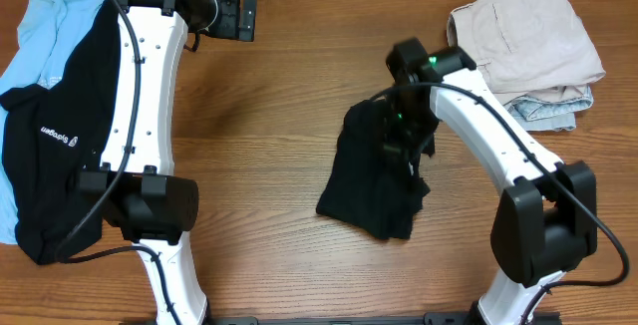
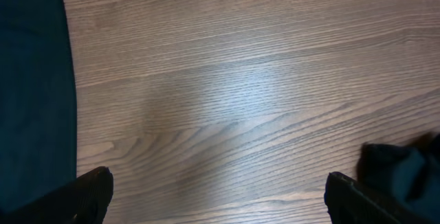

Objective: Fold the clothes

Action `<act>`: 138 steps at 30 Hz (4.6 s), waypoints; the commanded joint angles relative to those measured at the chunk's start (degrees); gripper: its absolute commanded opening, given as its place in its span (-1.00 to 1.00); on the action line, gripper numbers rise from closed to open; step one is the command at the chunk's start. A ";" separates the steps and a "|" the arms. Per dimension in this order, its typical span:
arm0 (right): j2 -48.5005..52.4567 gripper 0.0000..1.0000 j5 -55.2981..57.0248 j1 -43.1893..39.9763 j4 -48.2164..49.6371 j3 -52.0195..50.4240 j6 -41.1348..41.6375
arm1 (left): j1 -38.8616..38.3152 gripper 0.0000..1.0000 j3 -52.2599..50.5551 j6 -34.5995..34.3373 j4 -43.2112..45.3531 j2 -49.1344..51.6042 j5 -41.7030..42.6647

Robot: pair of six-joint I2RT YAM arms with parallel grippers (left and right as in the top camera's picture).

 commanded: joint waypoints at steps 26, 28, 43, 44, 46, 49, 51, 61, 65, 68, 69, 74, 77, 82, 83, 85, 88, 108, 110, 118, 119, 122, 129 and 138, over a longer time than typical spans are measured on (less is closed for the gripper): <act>-8.87 0.85 8.39 -6.97 4.15 -10.05 1.29 | 0.02 1.00 0.81 1.40 0.46 0.17 -0.63; -8.87 1.00 8.68 -7.67 6.38 -11.96 1.29 | 0.02 1.00 0.83 1.40 0.46 0.17 -0.63; -8.81 1.00 -10.71 -12.11 29.64 -28.63 -10.27 | 0.00 0.99 0.81 1.38 0.24 0.17 -0.59; -8.81 0.98 -11.47 -12.11 30.64 -29.53 -10.40 | 0.00 1.00 0.81 1.38 0.22 0.17 -0.59; -8.81 0.88 -13.97 -12.11 32.72 -31.41 -10.54 | 0.00 0.99 0.81 1.36 0.26 0.17 -0.57; -8.81 0.62 -19.98 -12.11 35.91 -34.12 -12.17 | 0.00 1.00 0.83 1.36 0.37 0.17 -0.52; -8.81 0.31 -21.99 -12.11 37.64 -35.60 -12.15 | 0.00 1.00 0.83 1.36 0.37 0.17 -0.42; -8.85 -0.92 -30.77 -12.13 42.95 -35.82 -12.13 | 0.00 0.99 0.81 1.36 0.24 0.17 -0.42; -9.46 -0.92 -34.75 -12.13 42.97 -32.52 -12.13 | 0.00 1.00 0.81 1.36 0.26 0.17 -0.42; -11.54 -0.92 -35.98 -12.13 41.88 -28.33 -12.09 | 0.00 1.00 0.83 1.36 0.26 0.17 -0.42; -12.26 -0.92 -35.98 -12.13 41.46 -26.95 -12.04 | 0.00 1.00 0.83 1.36 0.26 0.17 -0.42; -15.47 -0.92 -35.93 -12.13 39.63 -18.97 -11.43 | 0.00 1.00 0.83 1.36 0.24 0.17 -0.42; -16.24 -0.92 -35.54 -12.13 39.30 -14.99 -11.19 | 0.00 1.00 0.83 1.36 0.24 0.17 -0.42; -16.24 -0.92 -30.73 -12.15 39.36 -9.40 -9.97 | 0.00 1.00 0.83 1.36 0.24 0.17 -0.42; -16.24 -0.92 -29.20 -12.20 39.52 -8.17 -9.55 | 0.00 1.00 0.83 1.36 0.24 0.17 -0.42; -16.24 -0.92 -25.46 -12.79 40.35 -5.88 -6.95 | 0.00 1.00 0.83 1.36 0.24 0.17 -0.42; -16.24 -0.92 -21.24 -15.02 44.09 -2.93 -1.27 | 0.00 1.00 0.83 1.36 0.24 0.17 -0.42; -11.21 -0.92 -7.96 -35.10 76.13 -1.75 26.47 | 0.00 1.00 0.83 1.33 0.66 0.20 -0.42; -8.85 -0.92 -8.26 -35.52 80.81 -1.75 27.56 | 0.00 1.00 0.81 1.33 0.85 0.20 -0.39; 0.13 -0.92 -8.09 -38.07 85.24 -1.75 28.72 | 0.00 1.00 0.81 1.33 1.75 0.20 -0.42; 1.05 -0.92 -8.04 -38.45 84.28 -1.75 28.61 | 0.00 1.00 0.81 1.33 1.90 0.20 -0.39; 3.61 -0.92 -7.98 -39.95 79.08 -1.75 26.03 | 0.00 1.00 0.81 1.31 2.34 0.24 -0.37; 5.29 0.34 -7.39 -42.71 69.77 -1.77 18.64 | 0.00 1.00 0.83 0.70 2.47 1.51 -0.13; 2.82 0.91 -6.08 -46.29 53.02 -1.75 5.70 | 0.00 1.00 0.81 0.74 2.49 3.80 1.44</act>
